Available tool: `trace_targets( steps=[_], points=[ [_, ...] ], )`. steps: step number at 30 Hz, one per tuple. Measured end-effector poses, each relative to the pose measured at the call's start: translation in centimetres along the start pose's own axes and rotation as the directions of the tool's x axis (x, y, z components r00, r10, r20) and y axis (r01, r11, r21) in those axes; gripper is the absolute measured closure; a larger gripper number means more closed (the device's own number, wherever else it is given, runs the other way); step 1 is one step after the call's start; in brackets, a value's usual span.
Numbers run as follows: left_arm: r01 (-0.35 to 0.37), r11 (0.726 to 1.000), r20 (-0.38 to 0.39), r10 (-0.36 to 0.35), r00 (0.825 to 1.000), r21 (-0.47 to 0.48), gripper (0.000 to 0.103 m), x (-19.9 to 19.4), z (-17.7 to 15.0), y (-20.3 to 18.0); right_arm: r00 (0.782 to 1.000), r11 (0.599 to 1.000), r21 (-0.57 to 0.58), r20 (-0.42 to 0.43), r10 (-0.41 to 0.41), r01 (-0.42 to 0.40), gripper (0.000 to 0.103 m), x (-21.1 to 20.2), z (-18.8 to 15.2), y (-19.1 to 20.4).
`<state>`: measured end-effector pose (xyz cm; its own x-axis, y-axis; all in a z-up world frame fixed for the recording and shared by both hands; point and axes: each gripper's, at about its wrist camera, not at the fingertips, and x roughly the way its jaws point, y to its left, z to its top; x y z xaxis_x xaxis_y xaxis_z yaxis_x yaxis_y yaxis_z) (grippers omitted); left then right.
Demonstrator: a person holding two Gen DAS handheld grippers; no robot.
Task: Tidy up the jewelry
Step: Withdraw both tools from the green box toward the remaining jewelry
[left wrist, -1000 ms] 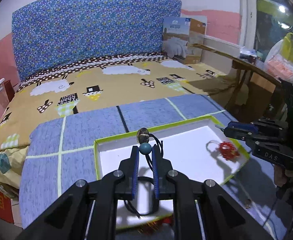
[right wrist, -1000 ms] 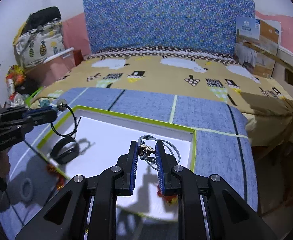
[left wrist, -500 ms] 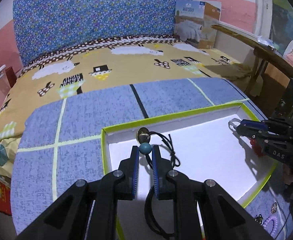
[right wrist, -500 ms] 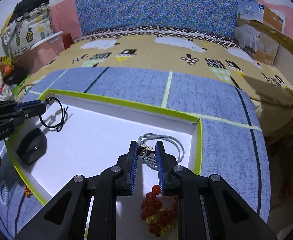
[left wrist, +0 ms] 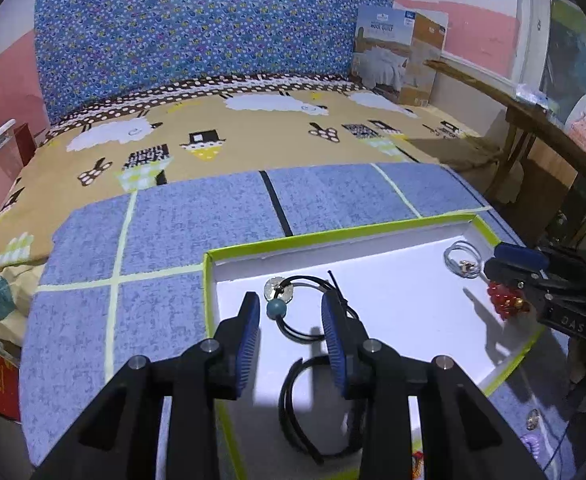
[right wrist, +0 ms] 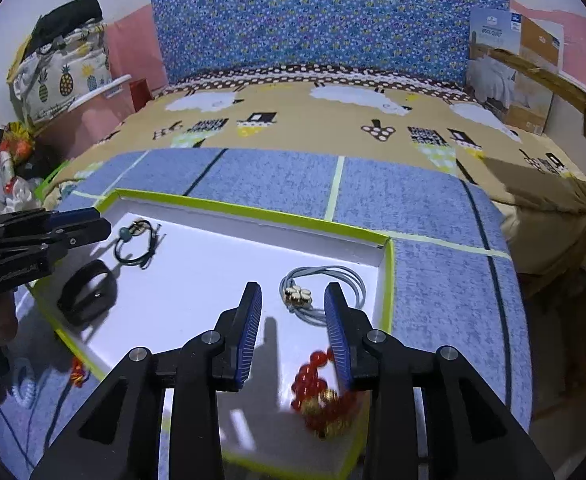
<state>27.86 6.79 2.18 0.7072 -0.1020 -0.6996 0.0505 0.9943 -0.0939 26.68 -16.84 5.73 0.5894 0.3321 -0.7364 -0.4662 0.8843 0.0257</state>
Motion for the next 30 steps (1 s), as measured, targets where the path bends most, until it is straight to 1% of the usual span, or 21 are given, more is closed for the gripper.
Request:
trace_targets(
  steps=[5,8,16,23,30],
  points=[
    [0.006,1.000,0.049,-0.007,0.999,0.022,0.070,-3.4,-1.1,-1.1,0.999,0.999,0.037,0.047,0.007,-0.009,0.069,-3.7,-1.1,0.3],
    [0.016,0.999,0.067,-0.018,0.998,0.030,0.070,-5.4,-2.2,-1.8,0.998,0.999,0.050,0.067,0.011,-0.015,0.069,-6.1,-2.6,0.8],
    [0.042,0.999,0.093,-0.044,0.995,0.026,0.070,-10.0,-6.6,-4.2,0.994,0.999,0.040,0.105,0.021,-0.025,0.069,-11.6,-6.7,3.0],
    [0.037,0.999,0.104,-0.040,0.994,0.031,0.070,-12.6,-9.8,-5.4,0.993,0.999,0.028,0.115,0.021,-0.024,0.069,-14.3,-10.2,4.9],
    [0.039,0.999,0.089,-0.041,0.995,0.030,0.070,-13.9,-12.3,-5.9,0.994,0.998,0.046,0.107,0.031,-0.036,0.069,-15.6,-12.7,6.0]
  ],
)
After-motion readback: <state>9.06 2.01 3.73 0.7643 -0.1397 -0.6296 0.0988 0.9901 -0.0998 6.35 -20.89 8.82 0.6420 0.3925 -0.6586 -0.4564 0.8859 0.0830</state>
